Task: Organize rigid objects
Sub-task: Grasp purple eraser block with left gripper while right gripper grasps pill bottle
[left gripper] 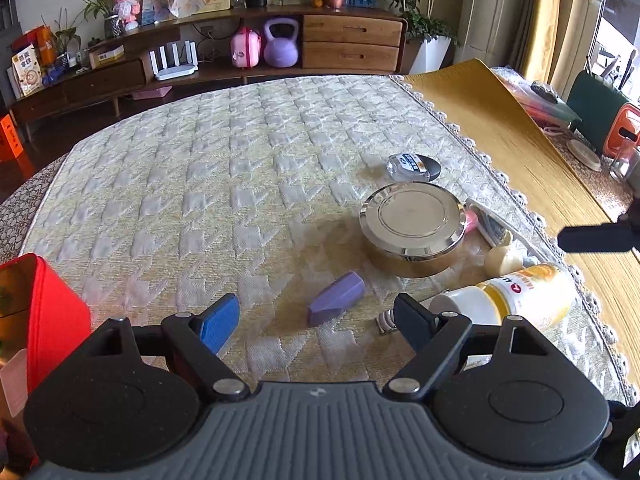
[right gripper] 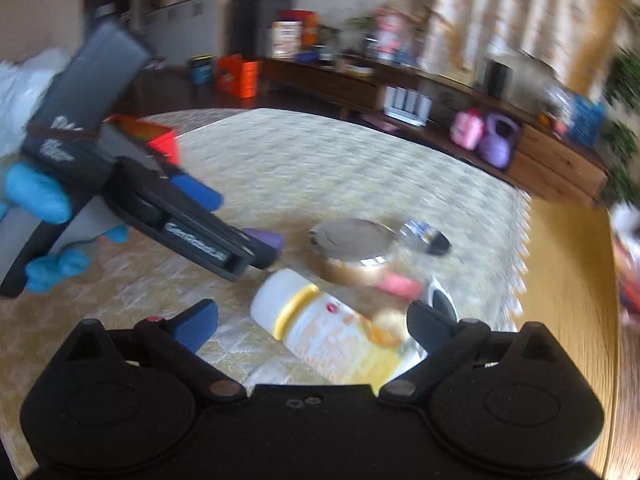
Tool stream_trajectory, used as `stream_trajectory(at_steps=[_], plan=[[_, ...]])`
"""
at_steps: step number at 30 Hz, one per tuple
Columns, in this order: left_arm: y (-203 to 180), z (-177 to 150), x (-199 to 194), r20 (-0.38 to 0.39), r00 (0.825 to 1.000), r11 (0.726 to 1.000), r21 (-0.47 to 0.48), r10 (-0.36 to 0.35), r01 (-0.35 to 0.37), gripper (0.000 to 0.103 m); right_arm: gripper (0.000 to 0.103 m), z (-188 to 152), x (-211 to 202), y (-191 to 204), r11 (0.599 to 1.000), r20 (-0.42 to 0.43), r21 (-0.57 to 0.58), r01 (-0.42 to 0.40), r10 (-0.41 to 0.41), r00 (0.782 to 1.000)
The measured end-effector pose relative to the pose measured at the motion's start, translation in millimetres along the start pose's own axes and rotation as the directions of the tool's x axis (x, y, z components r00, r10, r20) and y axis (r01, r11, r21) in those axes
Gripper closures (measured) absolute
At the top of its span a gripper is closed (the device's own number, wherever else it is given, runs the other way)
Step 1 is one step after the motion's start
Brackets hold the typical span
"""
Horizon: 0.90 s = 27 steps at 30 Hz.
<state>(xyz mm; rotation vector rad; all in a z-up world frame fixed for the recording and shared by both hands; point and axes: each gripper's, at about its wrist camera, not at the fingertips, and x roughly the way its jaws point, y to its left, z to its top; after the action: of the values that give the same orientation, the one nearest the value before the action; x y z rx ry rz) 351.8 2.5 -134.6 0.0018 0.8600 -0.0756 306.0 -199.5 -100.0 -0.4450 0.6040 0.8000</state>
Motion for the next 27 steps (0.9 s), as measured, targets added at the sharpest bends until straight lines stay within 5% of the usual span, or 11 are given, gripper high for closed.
stream_trajectory(at_steps=[12, 14, 21, 27], plan=[[-3, -1, 9, 0.018, 0.999, 0.998, 0.049, -0.04, 0.039, 0.028, 0.023, 5, 24, -5, 0.984, -0.08, -0.124, -0.124, 0.115, 0.99], [-4, -1, 12, 0.008, 0.998, 0.997, 0.057, -0.055, 0.054, 0.046, 0.024, 3, 26, -5, 0.982, -0.085, -0.143, -0.121, 0.11, 0.99], [-4, -1, 15, 0.006, 0.998, 0.997, 0.058, -0.059, 0.059, 0.064, 0.025, 0, 19, 2, 0.965, -0.095, -0.223, -0.137, 0.118, 0.988], [-12, -6, 12, 0.019, 0.999, 0.992, 0.115, -0.046, 0.043, 0.077, 0.038, -4, 20, 14, 0.934, -0.11, -0.35, -0.066, 0.029, 0.993]])
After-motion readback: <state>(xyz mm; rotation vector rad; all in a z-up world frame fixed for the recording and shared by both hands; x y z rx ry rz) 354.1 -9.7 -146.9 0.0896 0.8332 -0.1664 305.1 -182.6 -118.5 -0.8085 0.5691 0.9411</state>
